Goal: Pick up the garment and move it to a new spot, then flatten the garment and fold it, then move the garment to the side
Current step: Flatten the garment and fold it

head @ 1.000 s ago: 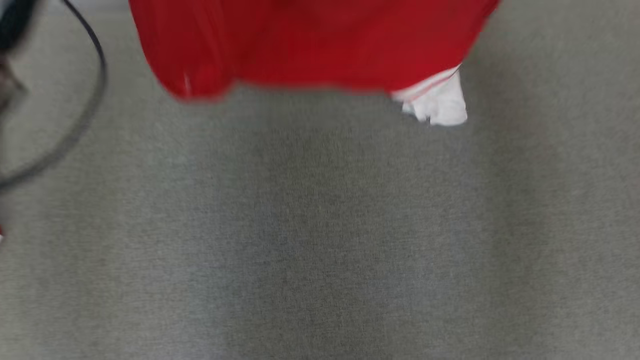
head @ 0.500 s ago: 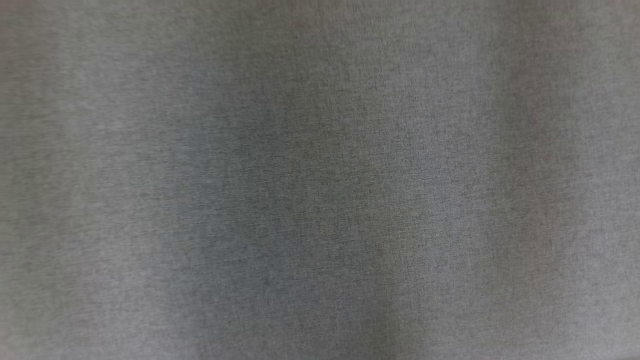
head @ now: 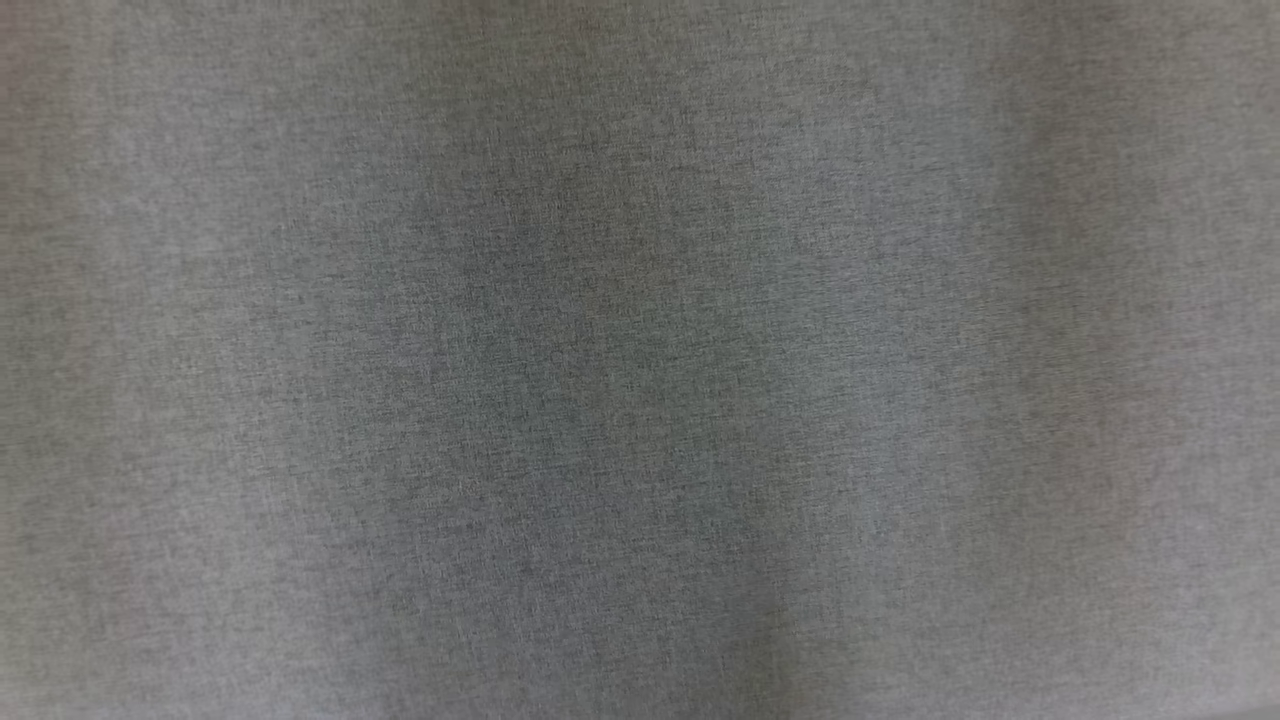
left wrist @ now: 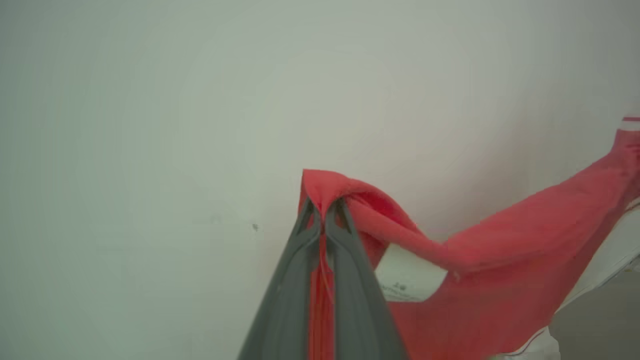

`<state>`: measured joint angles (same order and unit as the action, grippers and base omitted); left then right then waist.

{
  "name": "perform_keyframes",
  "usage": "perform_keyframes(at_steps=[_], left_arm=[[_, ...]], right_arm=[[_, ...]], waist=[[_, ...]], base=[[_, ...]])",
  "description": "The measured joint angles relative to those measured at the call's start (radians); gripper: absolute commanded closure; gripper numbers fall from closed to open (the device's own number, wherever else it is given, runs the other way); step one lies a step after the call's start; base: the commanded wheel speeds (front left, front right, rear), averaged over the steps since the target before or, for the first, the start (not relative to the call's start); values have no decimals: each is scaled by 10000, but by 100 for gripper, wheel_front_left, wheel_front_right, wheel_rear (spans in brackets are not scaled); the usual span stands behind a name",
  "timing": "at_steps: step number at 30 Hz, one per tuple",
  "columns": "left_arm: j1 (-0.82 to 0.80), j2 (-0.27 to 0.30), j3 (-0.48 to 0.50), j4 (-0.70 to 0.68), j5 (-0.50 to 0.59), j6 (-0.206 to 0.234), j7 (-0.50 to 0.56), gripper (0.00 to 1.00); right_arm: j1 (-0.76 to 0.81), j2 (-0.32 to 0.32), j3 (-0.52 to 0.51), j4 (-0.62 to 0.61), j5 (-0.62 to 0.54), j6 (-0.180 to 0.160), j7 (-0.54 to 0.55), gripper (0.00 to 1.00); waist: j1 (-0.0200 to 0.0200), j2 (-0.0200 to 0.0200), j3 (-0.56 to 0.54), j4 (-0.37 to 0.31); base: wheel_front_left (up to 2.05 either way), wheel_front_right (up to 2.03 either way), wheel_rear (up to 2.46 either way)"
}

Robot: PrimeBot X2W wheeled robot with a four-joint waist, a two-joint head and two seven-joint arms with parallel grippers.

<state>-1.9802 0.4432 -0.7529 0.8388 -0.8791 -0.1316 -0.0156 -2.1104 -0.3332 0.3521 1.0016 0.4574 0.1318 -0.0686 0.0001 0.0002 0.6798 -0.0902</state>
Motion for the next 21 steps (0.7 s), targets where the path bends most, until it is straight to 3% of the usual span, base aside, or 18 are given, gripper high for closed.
perform_keyframes(at_steps=[8,14,18,21], left_arm=[[2600,874,-991,-1352,-1122,0,-1066,100],[5335,1231,-1131,-2646,-1745,109,-1998,100],[7447,1444,-1097,-4031,-1962,742,-2307,100],[9119,1624,-1158,-5149,-1908,1406,-2397,100]], right_arm=[[2841,-690,1074,-1344,1774,0,-535,100],[6568,-2011,1275,-3662,3149,0,-1045,100],[9603,-2784,805,-5271,3737,0,-1133,100],[11934,-3003,-102,-6266,4056,0,-1221,100]], waist=[[-2,-1,-653,-44],[-3,-3,-1446,-78],[-4,-3,-2002,-64],[-4,-3,-2383,-21]], base=[[0,0,0],[0,0,0],[0,0,0],[0,0,0]])
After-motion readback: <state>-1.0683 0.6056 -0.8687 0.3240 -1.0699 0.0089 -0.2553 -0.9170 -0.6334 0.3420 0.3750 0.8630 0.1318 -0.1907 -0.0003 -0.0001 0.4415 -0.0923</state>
